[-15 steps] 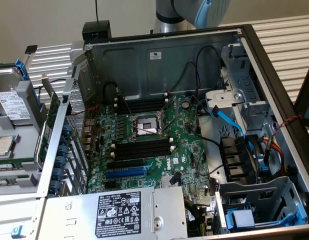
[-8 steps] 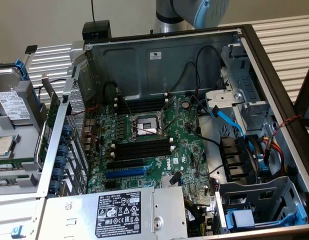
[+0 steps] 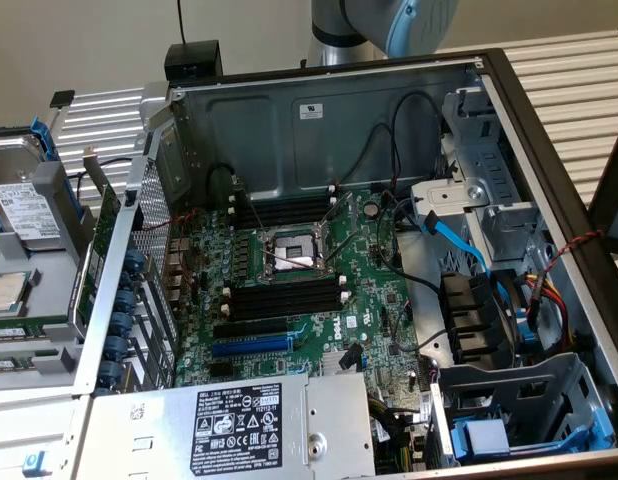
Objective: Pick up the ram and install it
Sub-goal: 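Reach for the ram, then pick up the ram and move it above insertion slot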
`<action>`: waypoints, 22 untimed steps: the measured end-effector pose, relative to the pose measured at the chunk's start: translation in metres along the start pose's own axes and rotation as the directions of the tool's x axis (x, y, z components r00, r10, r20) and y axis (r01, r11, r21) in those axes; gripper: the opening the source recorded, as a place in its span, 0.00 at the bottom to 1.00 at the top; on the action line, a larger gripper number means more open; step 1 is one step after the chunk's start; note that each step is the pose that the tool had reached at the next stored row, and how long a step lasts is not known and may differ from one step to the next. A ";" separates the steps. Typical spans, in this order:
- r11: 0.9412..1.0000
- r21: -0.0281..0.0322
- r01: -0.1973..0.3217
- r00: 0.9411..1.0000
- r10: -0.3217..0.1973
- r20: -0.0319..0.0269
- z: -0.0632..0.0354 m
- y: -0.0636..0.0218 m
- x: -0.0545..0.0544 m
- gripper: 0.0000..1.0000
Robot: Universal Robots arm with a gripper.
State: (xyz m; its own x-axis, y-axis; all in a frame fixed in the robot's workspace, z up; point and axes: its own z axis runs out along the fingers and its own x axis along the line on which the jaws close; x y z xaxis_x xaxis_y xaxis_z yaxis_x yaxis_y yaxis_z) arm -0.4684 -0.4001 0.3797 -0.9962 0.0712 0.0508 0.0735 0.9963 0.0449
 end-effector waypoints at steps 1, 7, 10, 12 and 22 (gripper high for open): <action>1.000 0.000 0.000 1.000 0.000 0.000 0.0000 -0.0001 0.001 0.10; 1.000 0.000 0.000 1.000 0.000 0.000 0.0001 -0.0001 0.001 0.10; 1.000 0.000 0.000 1.000 0.000 0.000 0.0001 -0.0001 0.001 0.10; 1.000 0.001 0.015 1.000 -0.015 0.000 0.0001 -0.0001 0.001 0.10; 0.981 0.009 0.196 0.981 -0.196 -0.010 0.0003 -0.0001 0.001 0.10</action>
State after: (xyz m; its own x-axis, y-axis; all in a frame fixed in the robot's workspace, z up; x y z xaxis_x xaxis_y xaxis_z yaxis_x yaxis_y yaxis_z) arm -0.4696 -0.4001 0.3794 -0.9908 -0.1256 0.0506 -0.1234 0.9913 0.0451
